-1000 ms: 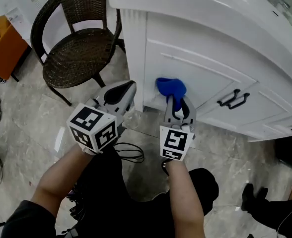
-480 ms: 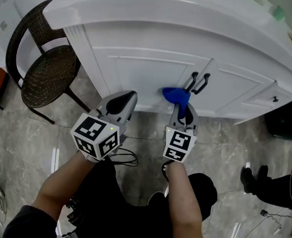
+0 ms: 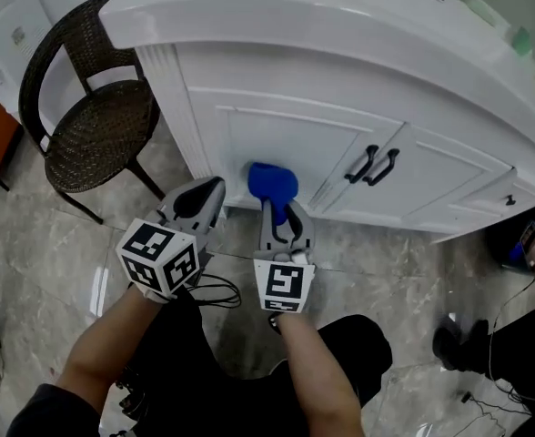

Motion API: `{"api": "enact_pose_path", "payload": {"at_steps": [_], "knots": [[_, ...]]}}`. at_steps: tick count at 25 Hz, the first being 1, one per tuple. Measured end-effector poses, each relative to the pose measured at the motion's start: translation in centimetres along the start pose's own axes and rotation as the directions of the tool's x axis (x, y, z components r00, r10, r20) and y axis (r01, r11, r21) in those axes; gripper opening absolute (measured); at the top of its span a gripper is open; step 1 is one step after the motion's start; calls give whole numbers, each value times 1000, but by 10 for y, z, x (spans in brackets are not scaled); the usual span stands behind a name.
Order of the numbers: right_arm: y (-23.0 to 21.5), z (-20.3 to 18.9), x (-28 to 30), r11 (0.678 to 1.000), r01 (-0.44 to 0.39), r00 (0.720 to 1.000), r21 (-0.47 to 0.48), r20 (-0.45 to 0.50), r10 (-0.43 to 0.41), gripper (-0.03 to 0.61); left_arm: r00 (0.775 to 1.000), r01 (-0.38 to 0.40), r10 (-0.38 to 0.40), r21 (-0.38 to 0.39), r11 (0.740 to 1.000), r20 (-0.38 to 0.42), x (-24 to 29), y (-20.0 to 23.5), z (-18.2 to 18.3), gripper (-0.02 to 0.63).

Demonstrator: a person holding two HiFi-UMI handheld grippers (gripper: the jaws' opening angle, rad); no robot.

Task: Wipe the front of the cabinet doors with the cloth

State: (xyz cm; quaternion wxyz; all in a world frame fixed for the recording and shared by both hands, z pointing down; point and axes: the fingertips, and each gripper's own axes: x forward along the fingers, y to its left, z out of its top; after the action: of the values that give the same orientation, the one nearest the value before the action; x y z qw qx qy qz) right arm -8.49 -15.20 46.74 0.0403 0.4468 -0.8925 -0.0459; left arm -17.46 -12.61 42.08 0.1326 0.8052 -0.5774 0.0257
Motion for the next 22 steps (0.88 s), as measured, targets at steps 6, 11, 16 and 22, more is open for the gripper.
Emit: {"api": "enact_pose_path", "payload": {"at_steps": [6, 11, 16, 22], "knots": [[84, 4, 41, 982, -183, 983, -58, -12, 182, 44, 993, -114, 113, -24, 993, -22, -43, 43, -12, 1], [126, -9, 71, 940, -277, 961, -198, -64, 270, 44, 987, -160, 160, -4, 987, -28, -65, 59, -11, 2], [95, -23, 70, 942, -233, 971, -241, -113, 211, 44, 992, -120, 120, -1, 993, -26, -51, 48, -14, 1], [16, -53, 45, 977, -76, 982, -200, -185, 38, 44, 999, -4, 4, 0, 1000, -39, -10, 6, -20, 1]]}}
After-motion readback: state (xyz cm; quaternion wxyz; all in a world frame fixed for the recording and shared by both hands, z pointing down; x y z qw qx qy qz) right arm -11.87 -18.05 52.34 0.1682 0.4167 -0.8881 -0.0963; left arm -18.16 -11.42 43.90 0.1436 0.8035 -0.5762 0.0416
